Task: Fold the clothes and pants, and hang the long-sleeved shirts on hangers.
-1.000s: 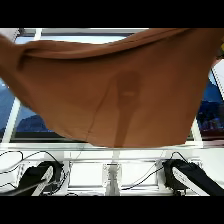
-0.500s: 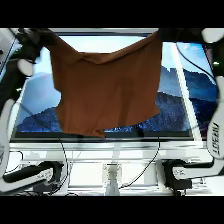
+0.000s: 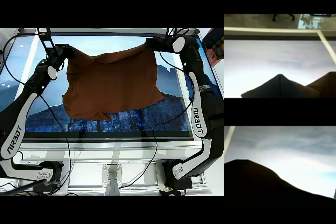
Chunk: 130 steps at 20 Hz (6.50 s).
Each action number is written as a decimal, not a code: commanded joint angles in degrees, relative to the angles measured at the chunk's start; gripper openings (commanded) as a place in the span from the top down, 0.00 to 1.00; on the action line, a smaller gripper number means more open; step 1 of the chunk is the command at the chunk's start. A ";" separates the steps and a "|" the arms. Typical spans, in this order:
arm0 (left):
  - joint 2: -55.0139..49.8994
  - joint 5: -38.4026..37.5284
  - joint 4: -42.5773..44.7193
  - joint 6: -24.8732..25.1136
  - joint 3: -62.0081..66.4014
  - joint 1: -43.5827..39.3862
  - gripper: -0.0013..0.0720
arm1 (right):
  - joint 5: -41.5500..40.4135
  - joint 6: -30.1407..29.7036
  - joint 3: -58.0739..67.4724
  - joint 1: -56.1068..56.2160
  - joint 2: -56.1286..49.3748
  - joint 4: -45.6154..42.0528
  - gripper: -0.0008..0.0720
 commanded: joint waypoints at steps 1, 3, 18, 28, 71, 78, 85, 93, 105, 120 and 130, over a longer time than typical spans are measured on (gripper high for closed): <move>-0.68 -5.09 0.02 0.02 0.02 0.46 0.97 | -1.18 0.00 -0.02 -0.02 -1.38 -4.39 0.97; -0.94 -10.27 0.02 0.02 0.02 1.18 0.84 | 0.55 -0.02 -0.02 -0.02 -1.51 -6.21 0.80; 6.12 -44.41 -0.02 -0.22 0.02 12.79 0.02 | 46.56 -3.21 -5.97 -30.08 -4.15 13.62 0.33; 6.19 -44.98 -1.70 -1.75 0.02 13.53 0.03 | 34.05 -10.51 -29.68 -26.84 -4.17 22.84 0.33; 6.32 -56.04 -26.67 27.15 -32.74 18.71 0.51 | 21.49 -0.92 -31.21 -22.40 -2.03 20.22 0.97; 6.38 -61.64 -26.80 35.85 -32.68 19.56 0.57 | 22.88 -1.33 -31.21 -22.40 -1.88 20.44 0.97; 8.90 -59.67 -29.38 36.11 -28.44 19.65 0.97 | 22.45 -16.57 -31.04 -22.40 7.87 27.30 0.97; 27.71 -59.60 -39.06 36.13 -10.23 19.67 0.97 | 21.38 -24.22 -31.04 -22.40 33.70 32.57 0.97; 63.82 -25.75 -38.95 42.51 -4.96 19.67 0.97 | 7.87 -22.03 -29.70 -22.43 78.47 31.08 0.97; 38.64 -42.14 -32.85 30.01 -11.19 17.55 0.97 | 27.67 -12.68 -26.71 -22.40 47.28 23.67 0.97; 4.02 -23.19 -35.65 29.92 -11.02 7.08 0.97 | 9.01 -11.91 -27.41 -18.08 10.27 27.52 0.97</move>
